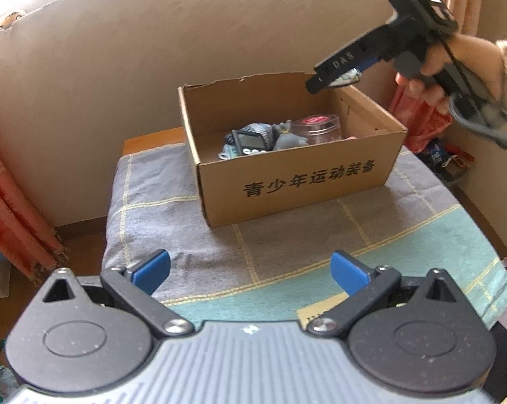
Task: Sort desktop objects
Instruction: 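Carry the tape roller over the box and open the right tool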
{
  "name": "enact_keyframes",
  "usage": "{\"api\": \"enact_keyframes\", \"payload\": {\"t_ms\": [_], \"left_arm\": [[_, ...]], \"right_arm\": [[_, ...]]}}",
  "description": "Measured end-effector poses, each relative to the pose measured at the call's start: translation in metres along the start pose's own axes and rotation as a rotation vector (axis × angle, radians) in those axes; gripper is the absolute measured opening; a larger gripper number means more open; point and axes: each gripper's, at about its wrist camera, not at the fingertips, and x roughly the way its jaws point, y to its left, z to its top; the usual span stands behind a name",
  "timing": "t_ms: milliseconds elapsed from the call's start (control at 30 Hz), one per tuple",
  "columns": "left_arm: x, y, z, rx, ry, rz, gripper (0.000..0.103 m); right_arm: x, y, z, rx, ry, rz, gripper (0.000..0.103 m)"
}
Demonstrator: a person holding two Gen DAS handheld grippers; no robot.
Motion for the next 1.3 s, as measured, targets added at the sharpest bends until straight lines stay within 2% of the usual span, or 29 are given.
{"api": "enact_keyframes", "payload": {"t_ms": [400, 533, 567, 600, 667, 867, 1033, 1300], "left_arm": [[0.009, 0.005, 0.002, 0.002, -0.011, 0.032, 0.101], [0.012, 0.007, 0.002, -0.007, -0.008, 0.028, 0.101], [0.012, 0.007, 0.001, -0.010, -0.008, 0.030, 0.101], [0.013, 0.007, 0.001, -0.013, -0.007, 0.033, 0.101], [0.014, 0.007, 0.001, -0.014, -0.002, 0.035, 0.101], [0.014, 0.005, 0.003, 0.000, -0.006, 0.051, 0.101], [0.006, -0.001, 0.006, 0.024, -0.033, 0.081, 0.101], [-0.008, -0.012, 0.012, 0.039, -0.055, 0.084, 0.101]], "right_arm": [[0.056, 0.002, 0.040, 0.003, 0.081, 0.020, 0.093], [0.063, 0.000, 0.048, 0.014, 0.075, 0.013, 0.093], [0.065, 0.000, 0.049, 0.021, 0.074, 0.015, 0.094], [0.065, -0.001, 0.050, 0.027, 0.068, 0.002, 0.100], [0.061, -0.001, 0.049, 0.032, 0.035, -0.034, 0.103], [0.044, -0.008, 0.042, 0.055, 0.031, -0.020, 0.103], [0.019, -0.016, 0.034, 0.102, 0.028, -0.043, 0.103], [-0.029, -0.032, 0.000, 0.251, 0.104, -0.053, 0.103]]}}
